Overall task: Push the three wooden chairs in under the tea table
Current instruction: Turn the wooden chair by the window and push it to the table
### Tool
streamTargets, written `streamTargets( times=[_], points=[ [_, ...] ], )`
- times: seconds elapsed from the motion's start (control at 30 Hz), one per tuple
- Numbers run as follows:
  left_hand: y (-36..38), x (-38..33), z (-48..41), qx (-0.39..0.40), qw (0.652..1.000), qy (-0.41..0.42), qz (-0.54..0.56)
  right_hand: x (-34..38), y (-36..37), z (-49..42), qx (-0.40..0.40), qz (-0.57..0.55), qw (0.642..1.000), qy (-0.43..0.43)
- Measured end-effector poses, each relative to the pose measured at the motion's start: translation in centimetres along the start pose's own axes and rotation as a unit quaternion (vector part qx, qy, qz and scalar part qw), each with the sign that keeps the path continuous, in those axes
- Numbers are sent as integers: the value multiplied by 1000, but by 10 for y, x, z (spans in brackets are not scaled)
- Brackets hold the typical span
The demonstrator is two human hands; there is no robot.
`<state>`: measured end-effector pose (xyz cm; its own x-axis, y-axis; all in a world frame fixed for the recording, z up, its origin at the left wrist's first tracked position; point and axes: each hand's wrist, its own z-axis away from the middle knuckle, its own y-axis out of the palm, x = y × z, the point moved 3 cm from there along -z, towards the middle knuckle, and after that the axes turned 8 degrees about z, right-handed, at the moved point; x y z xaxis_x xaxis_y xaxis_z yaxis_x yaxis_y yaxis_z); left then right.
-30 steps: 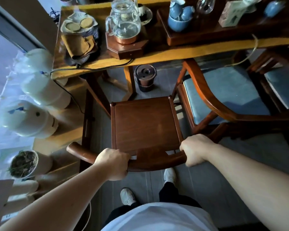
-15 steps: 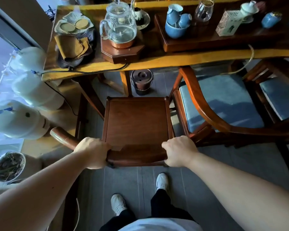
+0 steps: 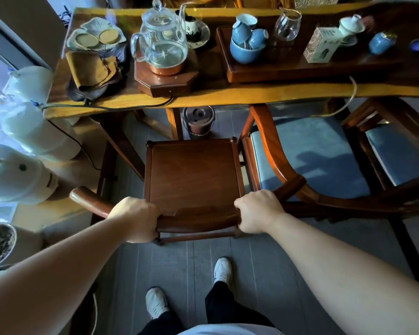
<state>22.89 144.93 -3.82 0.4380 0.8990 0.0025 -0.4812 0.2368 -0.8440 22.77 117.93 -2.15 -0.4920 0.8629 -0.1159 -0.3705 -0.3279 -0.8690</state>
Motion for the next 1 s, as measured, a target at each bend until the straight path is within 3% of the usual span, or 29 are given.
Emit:
streamTargets(
  times=[0.3, 0.47, 0.8, 1.0],
  points=[
    [-2, -9, 7, 9, 1000, -19, 23, -4, 10, 0, -14, -15, 1000, -6],
    [3, -23, 10, 10, 999, 14, 34, -13, 20, 9, -12, 9, 1000, -11],
    [-10, 12, 7, 21, 1000, 2, -4, 10, 6, -7, -39, -12, 999, -26],
    [-2, -17, 10, 3, 1000, -8, 16, -11, 13, 5, -16, -2, 999, -37]
  ],
)
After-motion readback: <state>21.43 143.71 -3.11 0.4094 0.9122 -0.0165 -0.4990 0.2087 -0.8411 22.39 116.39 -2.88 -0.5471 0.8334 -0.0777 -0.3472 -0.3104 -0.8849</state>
